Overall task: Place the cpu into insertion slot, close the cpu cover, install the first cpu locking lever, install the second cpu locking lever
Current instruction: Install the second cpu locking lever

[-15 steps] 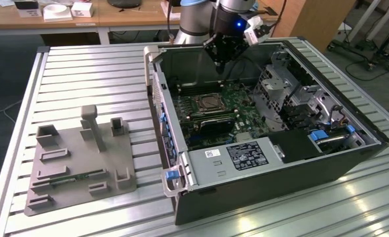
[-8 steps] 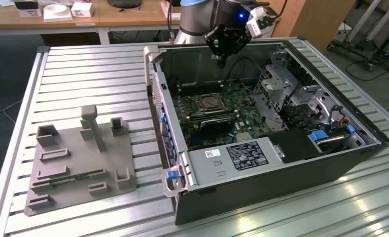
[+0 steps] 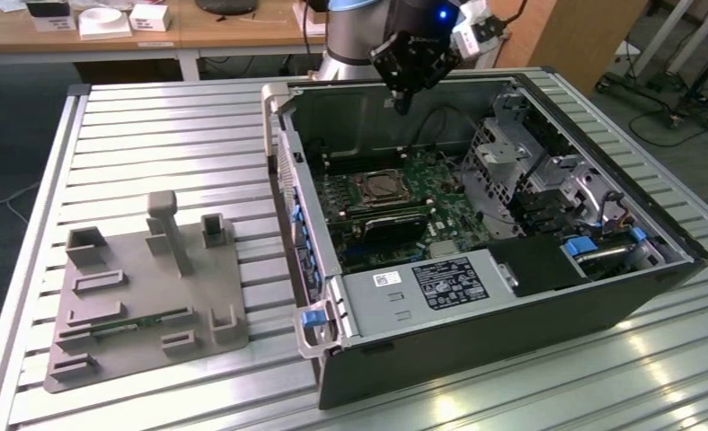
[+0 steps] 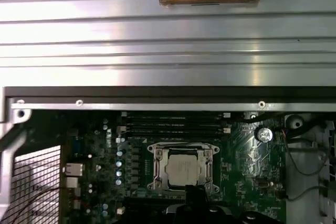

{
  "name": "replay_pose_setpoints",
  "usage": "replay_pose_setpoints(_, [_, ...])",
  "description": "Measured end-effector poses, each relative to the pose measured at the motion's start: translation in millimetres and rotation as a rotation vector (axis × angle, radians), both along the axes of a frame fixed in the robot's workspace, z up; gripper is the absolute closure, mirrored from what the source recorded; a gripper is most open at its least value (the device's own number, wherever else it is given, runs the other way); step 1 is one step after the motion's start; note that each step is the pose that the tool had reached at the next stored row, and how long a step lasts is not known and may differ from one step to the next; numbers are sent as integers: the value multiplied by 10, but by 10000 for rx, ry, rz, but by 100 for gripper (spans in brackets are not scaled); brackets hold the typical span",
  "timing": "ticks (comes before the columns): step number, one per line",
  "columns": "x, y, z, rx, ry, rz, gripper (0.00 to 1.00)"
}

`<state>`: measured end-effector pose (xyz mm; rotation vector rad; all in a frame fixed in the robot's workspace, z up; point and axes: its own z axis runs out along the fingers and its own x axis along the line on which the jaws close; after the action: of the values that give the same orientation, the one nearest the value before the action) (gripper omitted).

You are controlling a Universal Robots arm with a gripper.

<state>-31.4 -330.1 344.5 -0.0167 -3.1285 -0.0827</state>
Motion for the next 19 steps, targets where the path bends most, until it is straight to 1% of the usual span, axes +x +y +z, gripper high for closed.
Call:
replay_pose_setpoints(1, [-30, -56, 76, 131, 22, -52, 90])
replay_pose_setpoints(2, [-54, -100, 137, 231, 40, -95, 90])
replay_pose_setpoints(3, [-71, -132, 179, 307, 52, -125, 90])
replay_pose_setpoints(4, [-82, -152, 208, 353, 62, -144, 90])
replay_pose_setpoints(5, [-86, -158, 216, 367, 64, -151, 90])
replay_pose_setpoints(19, [-85, -159, 216, 368, 65, -150, 90])
